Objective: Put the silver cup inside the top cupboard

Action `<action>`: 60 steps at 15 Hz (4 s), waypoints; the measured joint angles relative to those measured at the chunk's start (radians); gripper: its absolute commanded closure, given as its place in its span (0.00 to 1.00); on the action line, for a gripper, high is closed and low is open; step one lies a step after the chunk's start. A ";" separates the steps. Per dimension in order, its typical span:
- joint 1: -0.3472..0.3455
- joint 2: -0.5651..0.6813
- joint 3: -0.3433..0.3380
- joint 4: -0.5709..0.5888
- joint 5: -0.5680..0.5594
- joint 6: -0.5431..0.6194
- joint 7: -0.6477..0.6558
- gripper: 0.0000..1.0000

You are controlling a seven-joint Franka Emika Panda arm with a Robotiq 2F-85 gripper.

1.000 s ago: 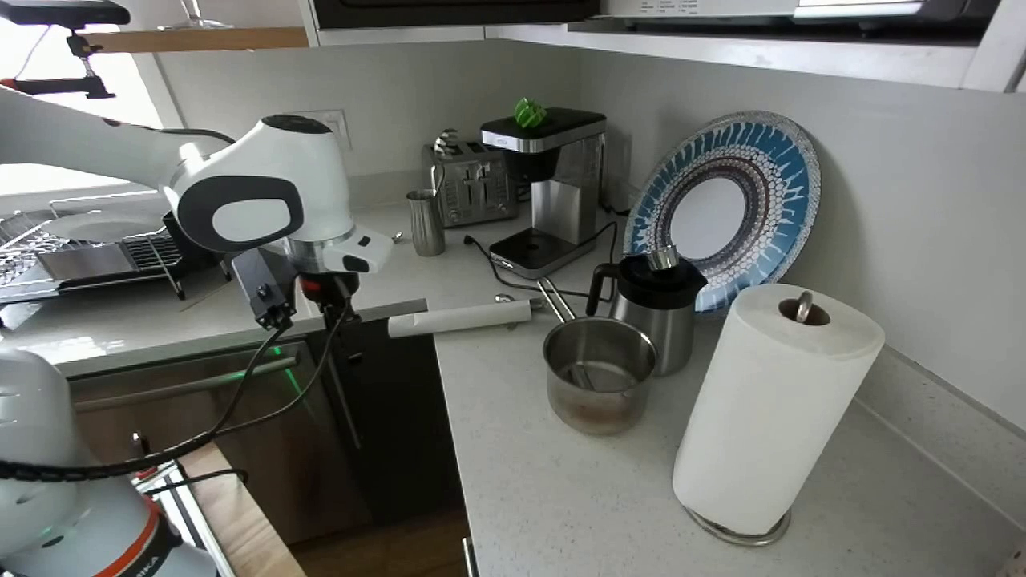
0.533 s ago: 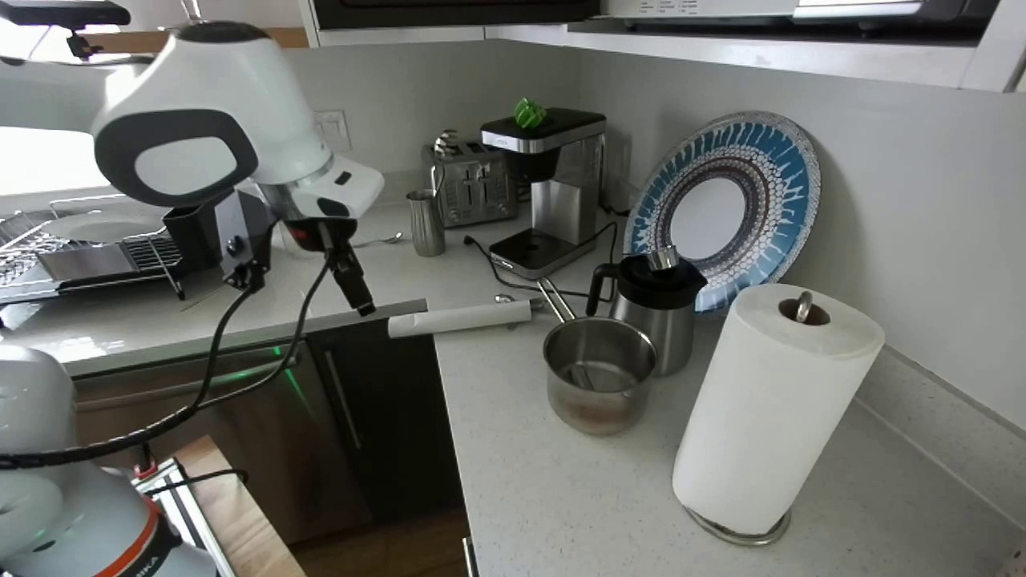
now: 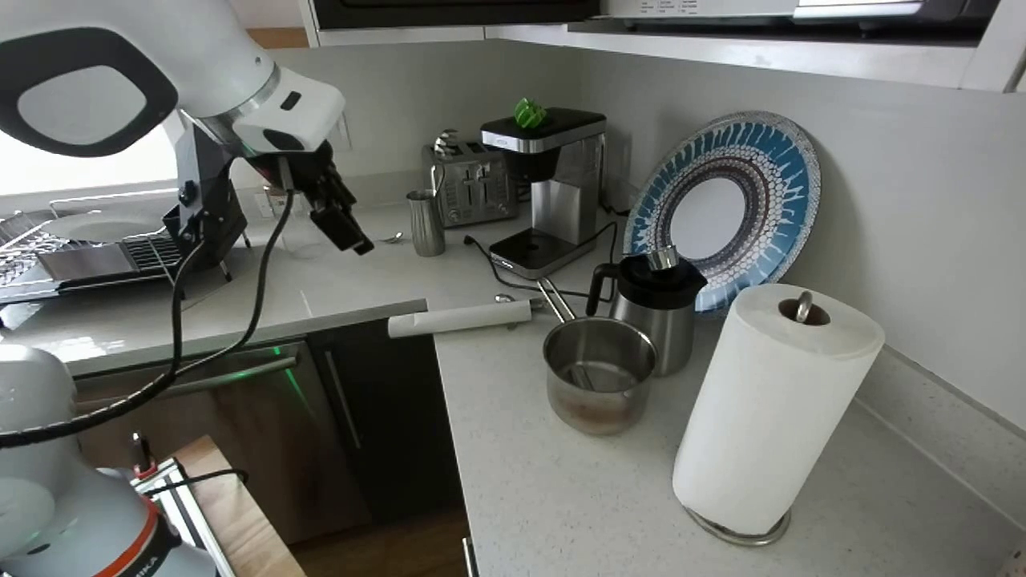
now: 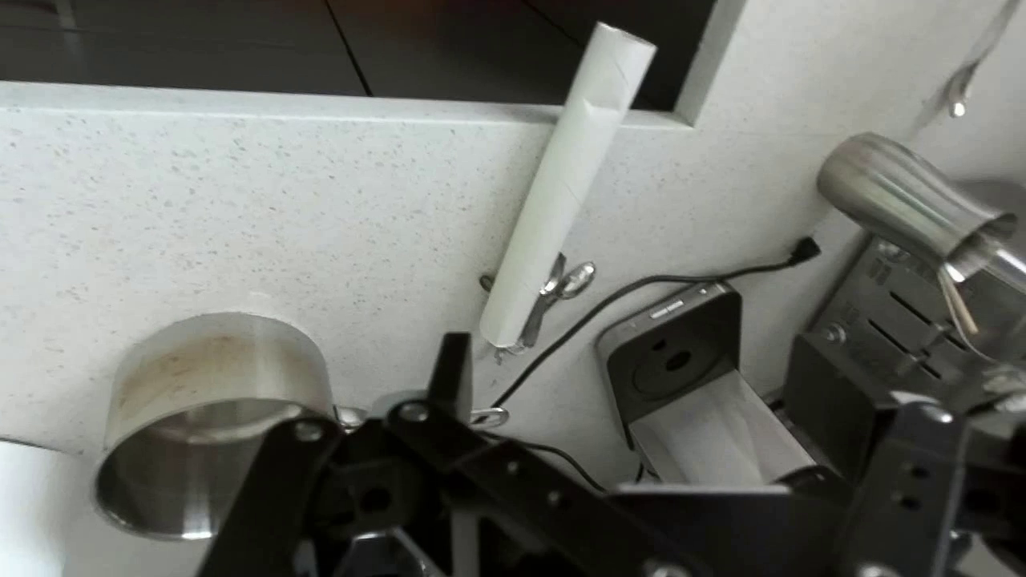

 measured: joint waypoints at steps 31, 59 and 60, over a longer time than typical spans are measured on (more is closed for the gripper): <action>0.036 0.065 0.034 0.391 0.254 0.046 0.199 0.00; -0.204 0.099 -0.054 0.331 0.000 0.159 0.224 0.00; -0.226 0.122 -0.042 0.307 -0.011 0.214 0.245 0.00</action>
